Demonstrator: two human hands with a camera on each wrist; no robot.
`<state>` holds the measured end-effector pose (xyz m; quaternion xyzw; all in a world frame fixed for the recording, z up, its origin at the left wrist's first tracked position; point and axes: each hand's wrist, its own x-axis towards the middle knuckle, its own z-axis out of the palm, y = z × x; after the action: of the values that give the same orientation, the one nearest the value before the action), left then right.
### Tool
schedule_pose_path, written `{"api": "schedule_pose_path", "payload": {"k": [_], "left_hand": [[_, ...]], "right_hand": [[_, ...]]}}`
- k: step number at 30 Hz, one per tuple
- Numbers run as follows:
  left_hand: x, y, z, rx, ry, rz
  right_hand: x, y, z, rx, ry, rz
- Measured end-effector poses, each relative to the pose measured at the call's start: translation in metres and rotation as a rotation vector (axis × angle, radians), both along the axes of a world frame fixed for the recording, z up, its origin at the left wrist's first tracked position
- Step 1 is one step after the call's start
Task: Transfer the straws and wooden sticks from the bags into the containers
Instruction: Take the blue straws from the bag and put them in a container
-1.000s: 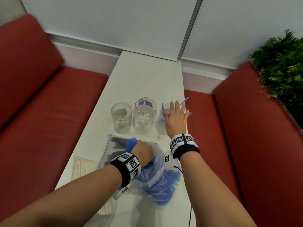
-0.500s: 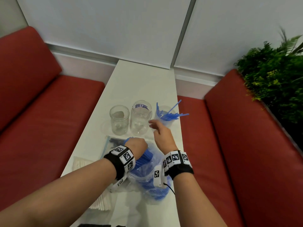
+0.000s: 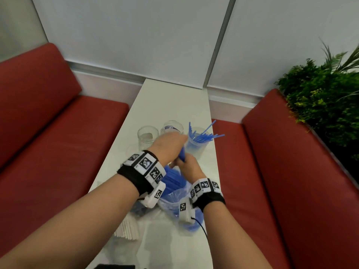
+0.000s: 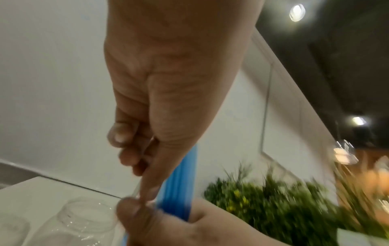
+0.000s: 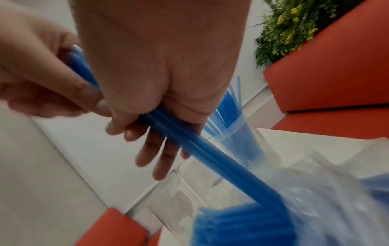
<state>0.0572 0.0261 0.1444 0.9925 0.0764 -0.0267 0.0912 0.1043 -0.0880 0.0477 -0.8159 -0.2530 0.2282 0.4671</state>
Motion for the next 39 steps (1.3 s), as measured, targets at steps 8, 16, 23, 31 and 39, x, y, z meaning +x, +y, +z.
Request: {"api": "schedule_pose_path", "payload": {"k": [8,16,23,31,39], "left_hand": [[-0.015,0.022,-0.022,-1.195,-0.143,0.522],[-0.026,-0.008,-0.062,-2.257,0.312,0.588],[-0.027,-0.010,-0.059,-2.253,0.210,0.670],[-0.027,-0.007,-0.078,-2.000,0.196,0.683],[-0.011,0.002,-0.097,-1.984,0.001,0.702]], "right_hand": [[0.004,-0.007,0.096,0.579,0.090,-0.179],[-0.016,-0.014,0.151,0.724,0.044,-0.108],[-0.025,-0.016,0.153,0.663,-0.016,-0.131],[-0.033,-0.016,0.143,0.468,-0.063,-0.082],[0.001,-0.048,0.151,0.162,-0.005,0.034]]}}
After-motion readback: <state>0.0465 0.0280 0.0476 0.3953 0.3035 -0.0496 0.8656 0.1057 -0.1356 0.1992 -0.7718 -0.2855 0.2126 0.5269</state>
